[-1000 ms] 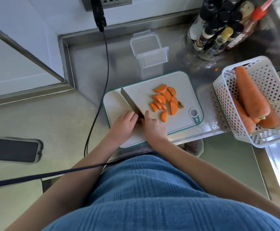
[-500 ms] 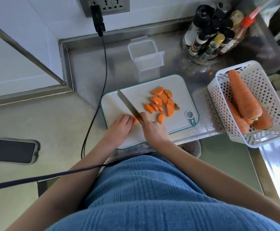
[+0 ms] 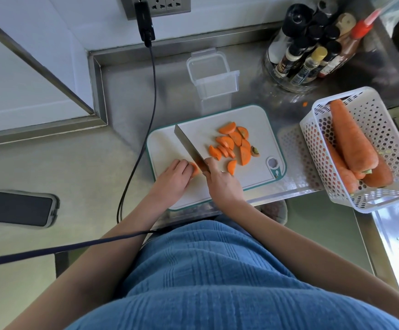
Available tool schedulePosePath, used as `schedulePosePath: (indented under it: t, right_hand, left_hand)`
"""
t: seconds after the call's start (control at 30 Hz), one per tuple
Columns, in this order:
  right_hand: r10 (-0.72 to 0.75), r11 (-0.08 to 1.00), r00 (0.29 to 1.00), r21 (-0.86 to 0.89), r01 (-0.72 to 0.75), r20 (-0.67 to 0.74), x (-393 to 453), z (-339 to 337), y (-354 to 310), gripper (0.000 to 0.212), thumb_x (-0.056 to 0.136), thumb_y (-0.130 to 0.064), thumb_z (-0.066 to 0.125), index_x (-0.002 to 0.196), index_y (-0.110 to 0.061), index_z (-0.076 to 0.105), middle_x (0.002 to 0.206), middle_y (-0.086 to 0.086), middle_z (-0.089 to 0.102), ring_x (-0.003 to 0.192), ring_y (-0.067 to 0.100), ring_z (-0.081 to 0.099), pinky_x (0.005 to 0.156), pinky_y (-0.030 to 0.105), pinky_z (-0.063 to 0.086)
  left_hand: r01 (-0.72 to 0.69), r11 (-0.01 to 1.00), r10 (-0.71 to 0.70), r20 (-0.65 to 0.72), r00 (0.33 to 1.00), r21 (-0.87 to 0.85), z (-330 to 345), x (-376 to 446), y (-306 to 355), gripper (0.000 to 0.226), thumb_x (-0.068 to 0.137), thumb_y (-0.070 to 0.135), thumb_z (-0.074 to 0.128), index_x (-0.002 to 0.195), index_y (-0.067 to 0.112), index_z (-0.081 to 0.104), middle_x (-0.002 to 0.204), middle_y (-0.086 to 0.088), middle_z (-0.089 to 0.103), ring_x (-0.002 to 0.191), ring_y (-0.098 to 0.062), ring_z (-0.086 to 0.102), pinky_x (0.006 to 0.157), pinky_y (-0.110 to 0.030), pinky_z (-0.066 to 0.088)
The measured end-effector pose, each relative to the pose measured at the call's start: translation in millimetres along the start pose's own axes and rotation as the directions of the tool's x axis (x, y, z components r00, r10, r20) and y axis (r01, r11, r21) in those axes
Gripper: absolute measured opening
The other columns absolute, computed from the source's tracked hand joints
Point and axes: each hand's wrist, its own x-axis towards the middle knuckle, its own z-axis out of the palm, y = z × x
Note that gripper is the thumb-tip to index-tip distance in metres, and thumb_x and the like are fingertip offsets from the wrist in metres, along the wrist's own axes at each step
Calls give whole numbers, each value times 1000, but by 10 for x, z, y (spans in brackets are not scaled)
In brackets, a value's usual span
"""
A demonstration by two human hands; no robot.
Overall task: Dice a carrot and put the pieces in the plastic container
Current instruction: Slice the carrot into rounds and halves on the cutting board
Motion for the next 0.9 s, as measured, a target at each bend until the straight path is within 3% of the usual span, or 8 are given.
schedulePosePath:
  t: [0.13, 0.23, 0.47, 0.57, 0.67, 0.73, 0.83, 0.9]
  right_hand:
    - [13, 999, 1000, 29, -13, 8, -22, -2, -30, 23, 103, -29, 31, 120, -14, 35, 85, 21, 63, 74, 41, 61, 66, 49, 53]
    - [11, 999, 1000, 36, -11, 5, -19, 13, -51, 23, 103, -29, 32, 117, -11, 36, 86, 23, 63, 74, 43, 61, 66, 51, 53]
    - [4, 996, 999, -90, 0, 39, 6, 98, -47, 19, 104, -19, 33, 121, -12, 32, 82, 20, 62, 73, 38, 61, 56, 39, 46]
    - [36, 990, 998, -137, -29, 49, 29, 163, -44, 23, 102, -11, 35, 124, -12, 29, 85, 18, 62, 76, 37, 62, 56, 36, 42]
    - [75, 988, 994, -143, -64, 74, 74, 208, -74, 24, 102, -10, 35, 124, -14, 27, 89, 17, 62, 79, 37, 62, 59, 38, 45]
    - [70, 987, 994, -148, -57, 89, 106, 213, -86, 21, 101, -9, 35, 120, -14, 27, 89, 17, 62, 80, 38, 62, 61, 40, 46]
    - [63, 990, 993, -133, -50, 97, 130, 195, -85, 16, 104, -16, 32, 119, -11, 30, 91, 19, 63, 81, 39, 62, 62, 39, 43]
    - [61, 989, 994, -141, -47, 95, 136, 185, -77, 18, 104, -18, 32, 120, -10, 31, 91, 20, 63, 82, 39, 62, 61, 37, 41]
  left_hand:
    - [-16, 1000, 16, -36, 999, -14, -21, -5, 14, 11, 85, 10, 51, 88, 2, 58, 85, -11, 55, 79, -25, 49, 60, -40, 52]
    - [-20, 1000, 19, -41, 999, -14, -15, 5, 8, 15, 88, 13, 48, 88, 2, 58, 84, -11, 54, 79, -25, 48, 61, -39, 52]
    - [8, 1000, -8, -18, 1000, -22, -20, 7, 20, 12, 83, 9, 54, 87, -1, 60, 84, -13, 56, 80, -26, 50, 60, -41, 52]
    - [7, 999, -7, -12, 1000, -42, -45, 10, 33, 20, 86, 12, 44, 86, -1, 59, 84, -13, 55, 81, -25, 47, 60, -39, 52]
    - [11, 999, -11, -8, 1000, -49, -66, 13, 40, 9, 76, -2, 51, 82, 0, 57, 83, -15, 55, 78, -28, 50, 59, -38, 50]
    - [32, 998, -32, 1, 1000, -62, -65, 13, 49, 18, 67, -11, 57, 80, 1, 55, 81, -15, 54, 77, -30, 51, 58, -38, 49]
    - [39, 997, -40, -13, 999, -73, -69, 11, 48, 17, 70, -5, 44, 80, 0, 56, 81, -16, 54, 79, -27, 46, 59, -39, 50]
    - [61, 995, -62, -8, 998, -80, -64, 6, 49, 19, 67, -8, 47, 82, -1, 57, 83, -18, 56, 81, -28, 48, 61, -39, 51]
